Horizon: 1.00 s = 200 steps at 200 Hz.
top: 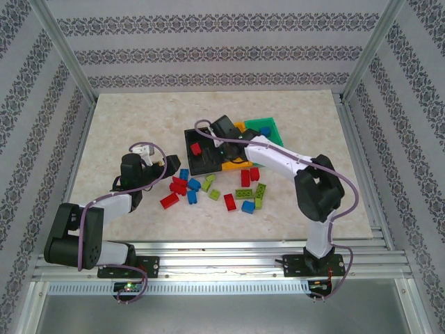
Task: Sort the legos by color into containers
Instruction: Pick up the lego from the bottom-center of the table.
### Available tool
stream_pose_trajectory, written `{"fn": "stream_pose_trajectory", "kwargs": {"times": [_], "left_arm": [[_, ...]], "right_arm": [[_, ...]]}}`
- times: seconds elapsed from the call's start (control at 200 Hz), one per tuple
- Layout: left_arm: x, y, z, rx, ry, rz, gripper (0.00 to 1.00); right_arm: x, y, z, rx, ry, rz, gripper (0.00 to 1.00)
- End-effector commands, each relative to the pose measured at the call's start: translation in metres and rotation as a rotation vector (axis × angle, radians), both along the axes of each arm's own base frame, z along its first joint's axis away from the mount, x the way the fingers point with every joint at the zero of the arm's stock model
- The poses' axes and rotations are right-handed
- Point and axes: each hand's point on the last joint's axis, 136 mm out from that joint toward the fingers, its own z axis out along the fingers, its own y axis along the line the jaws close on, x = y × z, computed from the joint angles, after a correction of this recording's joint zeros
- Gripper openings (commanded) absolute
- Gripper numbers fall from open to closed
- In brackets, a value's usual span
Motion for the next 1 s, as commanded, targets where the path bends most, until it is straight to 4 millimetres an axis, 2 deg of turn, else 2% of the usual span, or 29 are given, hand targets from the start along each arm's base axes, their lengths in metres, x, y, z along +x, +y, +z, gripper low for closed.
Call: {"fn": "stream_pose_trajectory", "kwargs": {"times": [0.0, 0.095, 0.215, 0.32, 0.5, 0.645, 0.779, 0.874, 0.994], "left_arm": [[-0.001, -0.004, 0.005, -0.017, -0.009, -0.012, 1.0], [-0.002, -0.007, 0.009, -0.039, -0.023, -0.018, 1.0], [-0.002, -0.002, 0.004, -0.014, -0.017, 0.002, 1.0], [-0.001, -0.003, 0.003, -0.009, -0.015, -0.003, 1.0], [-0.001, 0.0, -0.003, 0.011, -0.002, 0.009, 1.0], [-0.002, -0.003, -0.005, -0.003, 0.004, -0.005, 1.0], [-0.002, -0.003, -0.003, -0.002, 0.0, -0.005, 1.0], [-0.002, -0.003, -0.003, -0.002, 0.0, -0.005, 1.0], [-0.002, -0.002, -0.001, 0.0, -0.004, -0.004, 1.0]], "right_arm": [[-0.036, 0.004, 0.004, 0.033, 0.016, 0.107, 0.63], [-0.064, 0.001, -0.017, -0.055, 0.016, 0.208, 0.63], [-0.082, -0.004, -0.044, -0.142, 0.061, 0.264, 0.64], [-0.085, -0.004, -0.056, -0.198, 0.05, 0.291, 0.64], [-0.099, 0.006, -0.067, -0.174, 0.101, 0.342, 0.64], [-0.103, 0.006, -0.086, -0.203, 0.135, 0.346, 0.64], [-0.106, 0.015, -0.091, -0.197, 0.144, 0.363, 0.63], [-0.107, 0.018, -0.095, -0.197, 0.152, 0.363, 0.59], [-0.105, 0.017, -0.093, -0.208, 0.145, 0.362, 0.44]]}}
